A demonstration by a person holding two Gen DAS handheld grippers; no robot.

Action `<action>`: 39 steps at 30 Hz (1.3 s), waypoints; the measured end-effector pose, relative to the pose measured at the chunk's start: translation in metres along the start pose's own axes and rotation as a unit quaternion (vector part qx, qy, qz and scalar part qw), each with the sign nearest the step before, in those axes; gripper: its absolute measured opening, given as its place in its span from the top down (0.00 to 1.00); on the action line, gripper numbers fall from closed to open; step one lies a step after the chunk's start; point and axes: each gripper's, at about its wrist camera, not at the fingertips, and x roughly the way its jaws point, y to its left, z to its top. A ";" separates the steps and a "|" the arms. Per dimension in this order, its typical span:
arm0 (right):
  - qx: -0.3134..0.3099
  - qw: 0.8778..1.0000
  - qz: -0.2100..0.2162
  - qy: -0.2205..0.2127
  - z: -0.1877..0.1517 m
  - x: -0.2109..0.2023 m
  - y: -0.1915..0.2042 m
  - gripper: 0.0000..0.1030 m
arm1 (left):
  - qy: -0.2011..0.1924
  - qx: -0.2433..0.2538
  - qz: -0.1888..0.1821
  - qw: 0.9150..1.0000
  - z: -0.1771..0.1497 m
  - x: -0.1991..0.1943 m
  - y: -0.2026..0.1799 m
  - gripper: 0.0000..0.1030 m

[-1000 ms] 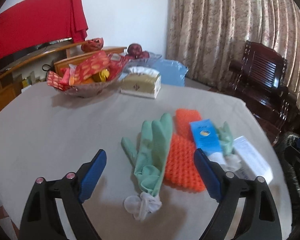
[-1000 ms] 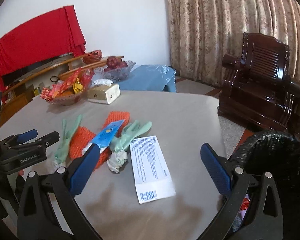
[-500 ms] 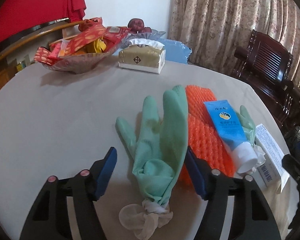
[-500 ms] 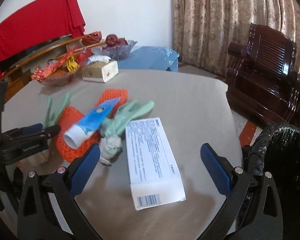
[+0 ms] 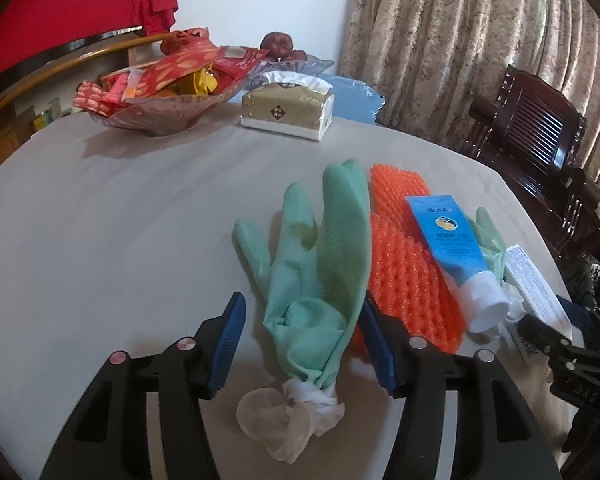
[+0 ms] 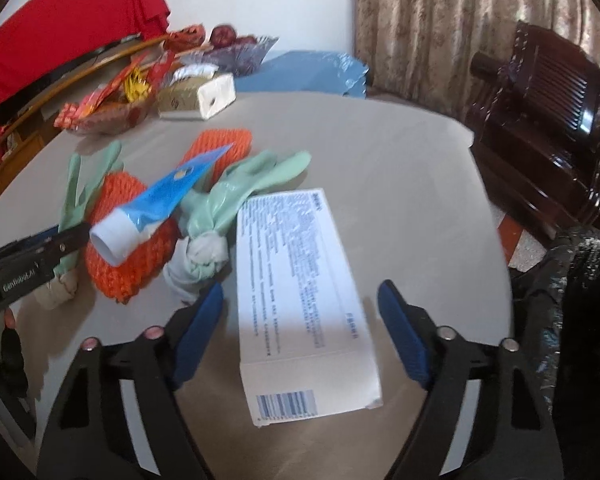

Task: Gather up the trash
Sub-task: 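Grasp the green rubber glove with the left gripper while the right gripper grasps the white box, then carry the glove and white box over the bin and release both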

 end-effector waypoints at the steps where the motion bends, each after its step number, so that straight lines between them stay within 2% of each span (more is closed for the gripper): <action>1: -0.002 1.000 0.003 0.007 -0.001 0.002 0.001 0.37 | 0.004 -0.002 0.001 1.000 0.000 0.002 0.001 0.43; 3: -0.005 1.000 0.007 0.019 0.000 0.007 0.002 0.47 | 0.008 -0.002 0.001 1.000 0.000 0.004 0.002 0.42; 4: -0.006 1.000 0.009 0.020 0.000 0.007 0.003 0.48 | 0.009 -0.001 0.002 1.000 0.000 0.005 0.001 0.42; 6: -0.007 1.000 0.006 0.016 0.000 0.005 0.004 0.48 | 0.008 0.004 -0.003 1.000 0.000 0.004 0.000 0.50; 7: -0.007 1.000 0.005 0.012 -0.001 0.003 0.004 0.48 | 0.009 0.007 -0.013 1.000 0.000 0.004 -0.002 0.60; 8: -0.007 1.000 0.003 0.007 -0.001 0.000 0.005 0.48 | 0.009 0.009 -0.015 1.000 0.000 0.003 -0.003 0.65; 11: -0.006 1.000 0.002 -0.007 -0.001 -0.011 0.005 0.48 | 0.007 0.013 -0.020 1.000 -0.001 -0.001 -0.006 0.72; 17: -0.003 1.000 0.004 -0.028 0.003 -0.032 0.003 0.48 | -0.002 -0.010 -0.025 1.000 -0.001 -0.018 0.000 0.80; 24: 0.008 0.999 0.007 -0.049 0.005 -0.058 -0.002 0.48 | -0.017 -0.020 -0.026 0.999 0.000 -0.046 0.004 0.82; 39: 0.020 0.994 0.003 -0.109 0.012 -0.135 -0.013 0.48 | -0.078 0.014 -0.052 0.995 0.021 -0.113 -0.042 0.82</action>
